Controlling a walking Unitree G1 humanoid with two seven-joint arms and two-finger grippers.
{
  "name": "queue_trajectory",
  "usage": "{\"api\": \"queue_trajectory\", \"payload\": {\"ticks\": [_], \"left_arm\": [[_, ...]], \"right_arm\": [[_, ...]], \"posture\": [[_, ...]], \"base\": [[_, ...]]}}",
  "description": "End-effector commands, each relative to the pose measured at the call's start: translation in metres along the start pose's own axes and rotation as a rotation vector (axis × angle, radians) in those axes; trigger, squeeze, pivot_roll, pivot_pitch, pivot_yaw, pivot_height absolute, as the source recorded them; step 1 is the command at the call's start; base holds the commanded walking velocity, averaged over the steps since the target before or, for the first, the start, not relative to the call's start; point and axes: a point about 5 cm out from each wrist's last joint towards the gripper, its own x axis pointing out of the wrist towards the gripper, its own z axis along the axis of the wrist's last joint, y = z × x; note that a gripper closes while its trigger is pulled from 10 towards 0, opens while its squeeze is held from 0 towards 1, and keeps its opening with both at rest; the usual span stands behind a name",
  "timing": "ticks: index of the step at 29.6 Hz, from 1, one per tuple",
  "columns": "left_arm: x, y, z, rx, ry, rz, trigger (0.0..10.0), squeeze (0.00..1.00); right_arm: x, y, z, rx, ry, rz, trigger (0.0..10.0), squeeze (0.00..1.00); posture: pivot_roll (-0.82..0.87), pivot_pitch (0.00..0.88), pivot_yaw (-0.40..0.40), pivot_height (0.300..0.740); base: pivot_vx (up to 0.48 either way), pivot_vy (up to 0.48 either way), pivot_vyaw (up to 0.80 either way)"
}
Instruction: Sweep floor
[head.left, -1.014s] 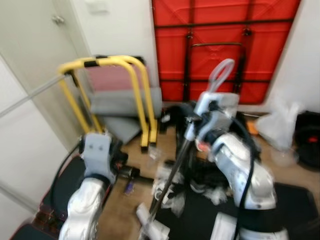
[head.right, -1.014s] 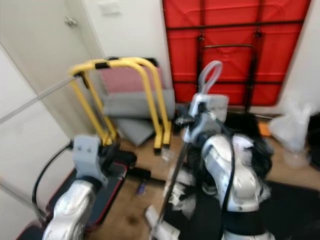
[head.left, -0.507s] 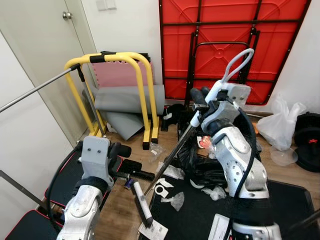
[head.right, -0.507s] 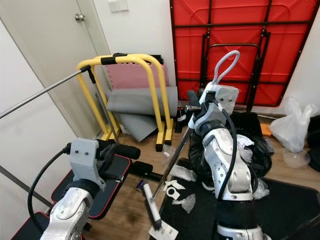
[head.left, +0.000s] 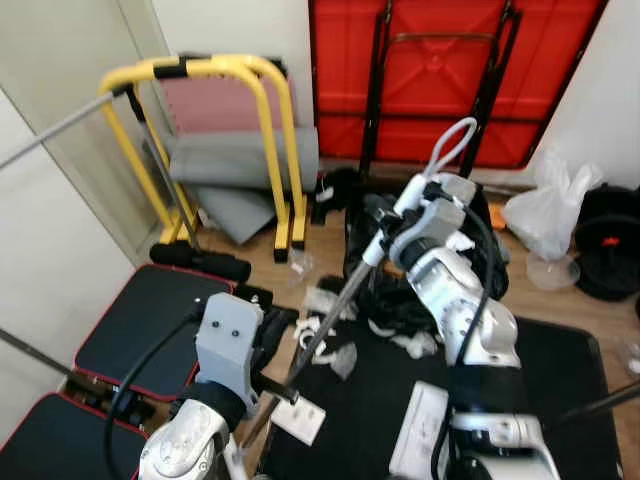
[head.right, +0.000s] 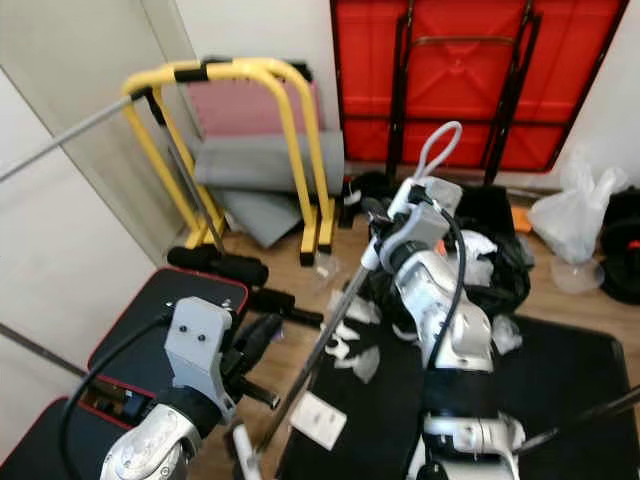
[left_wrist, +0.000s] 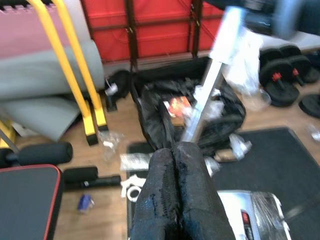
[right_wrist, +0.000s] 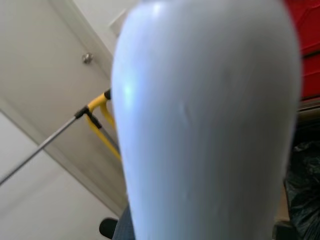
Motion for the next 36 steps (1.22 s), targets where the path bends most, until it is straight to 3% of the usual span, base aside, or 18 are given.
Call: {"api": "queue_trajectory", "payload": {"ticks": [1, 12, 24, 28, 29, 31, 36], "left_arm": [[-0.004, -0.005, 0.0, -0.008, 0.015, -0.039, 10.0, 0.0], [-0.019, -0.014, 0.008, -0.03, 0.026, -0.04, 10.0, 0.0], [-0.023, -0.016, 0.011, -0.036, 0.032, -0.046, 10.0, 0.0], [-0.023, -0.017, 0.011, -0.038, 0.033, -0.05, 10.0, 0.0], [-0.023, -0.017, 0.011, -0.038, 0.034, -0.051, 10.0, 0.0], [-0.022, -0.017, 0.011, -0.04, 0.035, -0.052, 10.0, 0.0], [-0.022, -0.018, 0.011, -0.042, 0.036, -0.053, 10.0, 0.0]], "right_arm": [[0.006, 0.009, 0.012, -0.037, -0.076, 0.042, 10.0, 0.0], [0.025, 0.019, 0.027, -0.099, -0.17, 0.047, 10.0, 0.0], [0.042, 0.021, 0.028, -0.113, -0.197, 0.012, 10.0, 0.0], [0.046, 0.015, 0.017, -0.149, -0.141, -0.057, 10.0, 0.0], [0.046, 0.008, 0.012, -0.209, -0.108, -0.107, 10.0, 0.0], [0.046, 0.001, 0.009, -0.235, -0.066, -0.136, 10.0, 0.0], [0.045, -0.007, 0.01, -0.254, -0.04, -0.161, 10.0, 0.0]], "posture": [[-0.06, 0.252, 0.019, 0.74], [-0.04, 0.303, 0.011, 0.74], [-0.03, 0.319, 0.013, 0.74], [-0.03, 0.314, 0.008, 0.74], [-0.03, 0.308, 0.009, 0.74], [-0.04, 0.304, 0.006, 0.74], [-0.05, 0.299, 0.005, 0.74]], "base": [[0.0, 0.0, 0.0], [0.0, 0.0, 0.0], [0.0, 0.0, 0.0], [0.0, 0.0, 0.0], [0.0, 0.0, 0.0], [0.0, 0.0, 0.0], [0.0, 0.0, 0.0]]}}
